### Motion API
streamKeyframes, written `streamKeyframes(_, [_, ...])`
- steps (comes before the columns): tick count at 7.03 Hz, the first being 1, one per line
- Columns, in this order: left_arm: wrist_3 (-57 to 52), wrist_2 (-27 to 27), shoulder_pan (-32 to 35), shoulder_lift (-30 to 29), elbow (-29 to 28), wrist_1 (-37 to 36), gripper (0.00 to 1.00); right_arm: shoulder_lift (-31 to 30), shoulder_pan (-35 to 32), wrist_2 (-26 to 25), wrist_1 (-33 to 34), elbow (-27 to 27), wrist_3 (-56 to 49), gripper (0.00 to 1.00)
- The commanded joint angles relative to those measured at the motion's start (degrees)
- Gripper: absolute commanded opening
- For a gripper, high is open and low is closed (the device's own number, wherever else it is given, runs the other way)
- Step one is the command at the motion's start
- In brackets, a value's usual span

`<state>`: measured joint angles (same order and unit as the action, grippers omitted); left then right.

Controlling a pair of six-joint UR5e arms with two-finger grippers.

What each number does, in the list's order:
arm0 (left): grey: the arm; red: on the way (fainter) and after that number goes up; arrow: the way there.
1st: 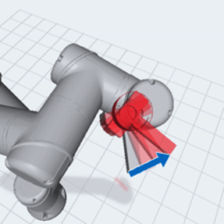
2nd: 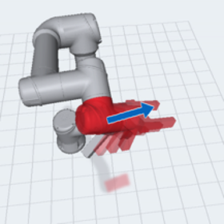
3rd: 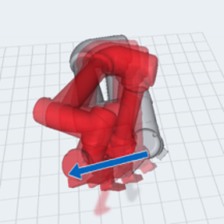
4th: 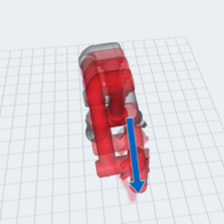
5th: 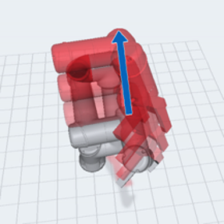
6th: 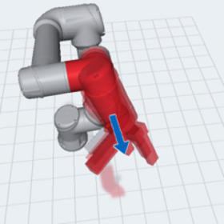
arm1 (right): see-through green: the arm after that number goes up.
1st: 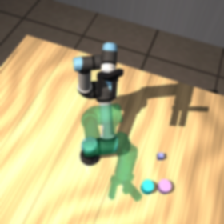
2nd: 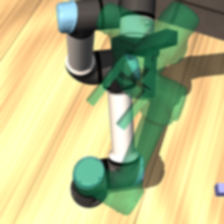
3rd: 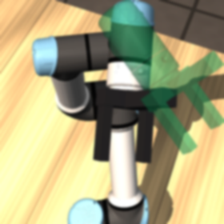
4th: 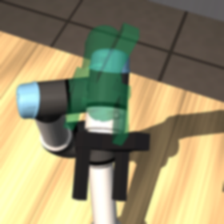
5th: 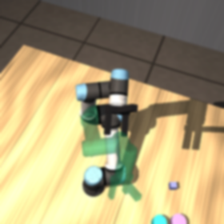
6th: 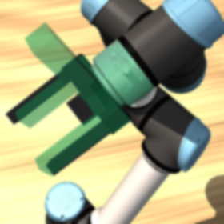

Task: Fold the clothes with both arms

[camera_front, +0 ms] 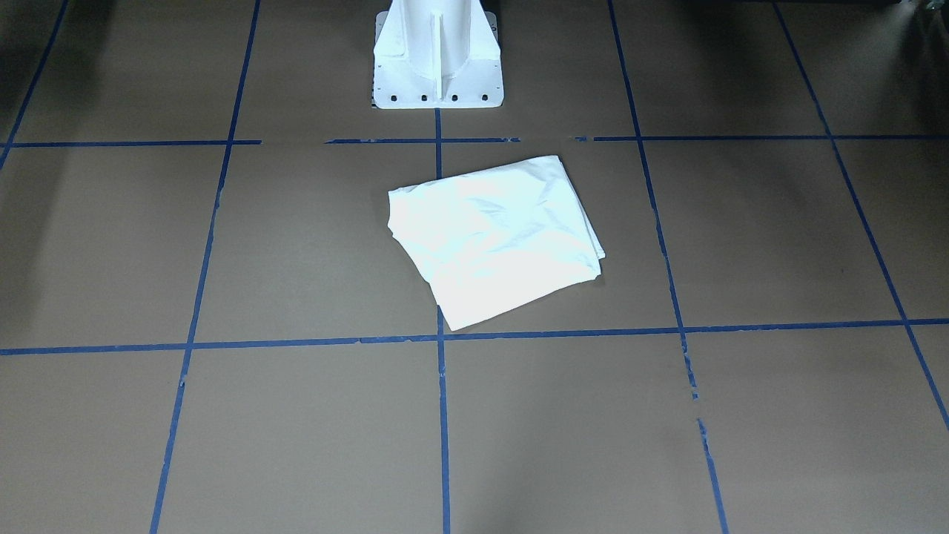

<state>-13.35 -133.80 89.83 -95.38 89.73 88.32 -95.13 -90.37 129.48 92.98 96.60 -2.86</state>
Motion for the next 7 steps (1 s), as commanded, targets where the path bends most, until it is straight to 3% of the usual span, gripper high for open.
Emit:
streamKeyframes(1, [0.00, 0.03, 0.08, 0.89, -0.26, 0.01, 1.00, 0.12, 0.02, 0.07, -0.08, -0.01, 0.05, 1.00])
streamKeyframes(7, [-0.09, 1.17, 0.17, 1.86, -1.05, 0.27, 1.00, 0.30, 0.02, 0.07, 0.01, -0.10, 0.05, 1.00])
